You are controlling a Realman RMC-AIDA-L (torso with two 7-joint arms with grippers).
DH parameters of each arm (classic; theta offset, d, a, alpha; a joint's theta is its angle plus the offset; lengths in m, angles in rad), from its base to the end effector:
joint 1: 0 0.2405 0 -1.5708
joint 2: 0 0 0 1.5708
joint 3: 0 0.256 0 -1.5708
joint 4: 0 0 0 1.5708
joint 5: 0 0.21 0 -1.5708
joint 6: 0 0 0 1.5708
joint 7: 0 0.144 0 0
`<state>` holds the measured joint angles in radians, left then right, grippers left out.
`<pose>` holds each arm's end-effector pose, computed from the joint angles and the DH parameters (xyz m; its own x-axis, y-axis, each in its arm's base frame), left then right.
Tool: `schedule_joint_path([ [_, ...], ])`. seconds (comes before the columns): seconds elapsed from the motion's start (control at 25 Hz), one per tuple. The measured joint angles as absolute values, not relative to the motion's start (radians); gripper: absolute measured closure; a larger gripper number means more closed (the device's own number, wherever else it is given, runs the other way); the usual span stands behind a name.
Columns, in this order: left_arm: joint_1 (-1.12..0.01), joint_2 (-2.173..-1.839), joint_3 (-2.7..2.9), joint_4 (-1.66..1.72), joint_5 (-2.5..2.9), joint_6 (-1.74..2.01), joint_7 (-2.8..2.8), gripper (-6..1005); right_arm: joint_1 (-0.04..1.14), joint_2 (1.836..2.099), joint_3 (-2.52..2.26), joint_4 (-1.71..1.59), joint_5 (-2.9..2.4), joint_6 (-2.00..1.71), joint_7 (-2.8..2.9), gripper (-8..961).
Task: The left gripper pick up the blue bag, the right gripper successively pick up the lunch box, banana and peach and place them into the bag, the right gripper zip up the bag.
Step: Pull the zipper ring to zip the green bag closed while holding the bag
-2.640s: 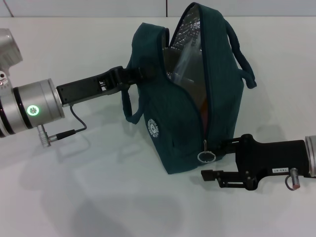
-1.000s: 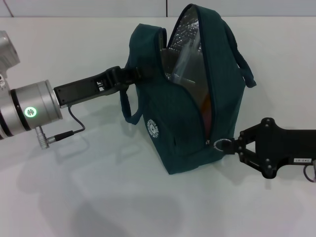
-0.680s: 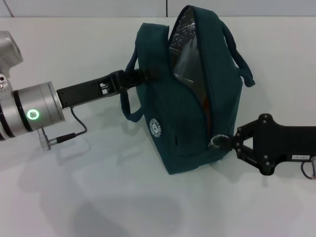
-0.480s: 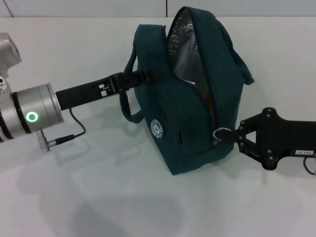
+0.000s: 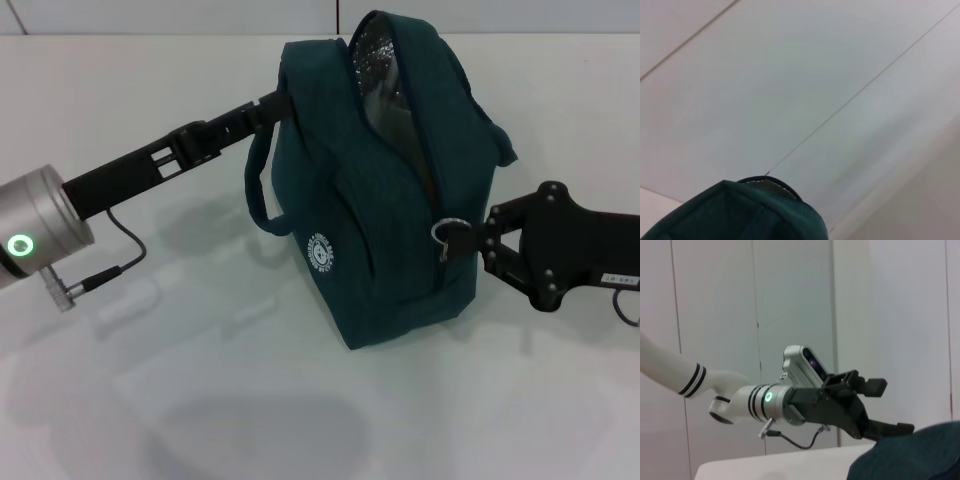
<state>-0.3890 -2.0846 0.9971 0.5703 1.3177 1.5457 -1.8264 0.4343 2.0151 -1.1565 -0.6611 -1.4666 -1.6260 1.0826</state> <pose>-0.2431 0.3136 0.0028 0.1556 0.6289 0.7618 0.7195 -0.6006 0.3488 0.2265 0.3056 -0.0030 0.7734 0.0036 -0.6339 -0.1246 -0.9796 -0.1576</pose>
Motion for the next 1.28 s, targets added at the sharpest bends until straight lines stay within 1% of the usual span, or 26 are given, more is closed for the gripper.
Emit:
schedule_joint_path([
  [0.24, -0.381, -2.083, 0.997, 0.569, 1.306, 1.548, -1.817, 123, 0.457, 2.016, -1.157, -0.662, -1.416, -1.622, 1.081, 929],
  [0.4, -0.38, -2.083, 0.997, 0.568, 1.305, 1.555, -1.802, 123, 0.475, 2.017, -1.157, -0.662, -1.384, -1.61, 1.08, 927],
  [0.76, -0.358, -2.083, 0.997, 0.574, 1.304, 1.577, -1.764, 123, 0.564, 2.026, -1.17, -0.644, -1.31, -1.511, 1.08, 923],
  [1.04, -0.327, -2.079, 0.941, 0.575, 1.306, 1.594, -1.756, 124, 0.66, 2.028, -1.211, -0.609, -1.276, -1.493, 1.077, 921],
  [1.28, -0.31, -2.077, 0.92, 0.575, 1.312, 1.609, -1.749, 124, 0.702, 2.028, -1.297, -0.607, -1.19, -1.464, 1.04, 918],
])
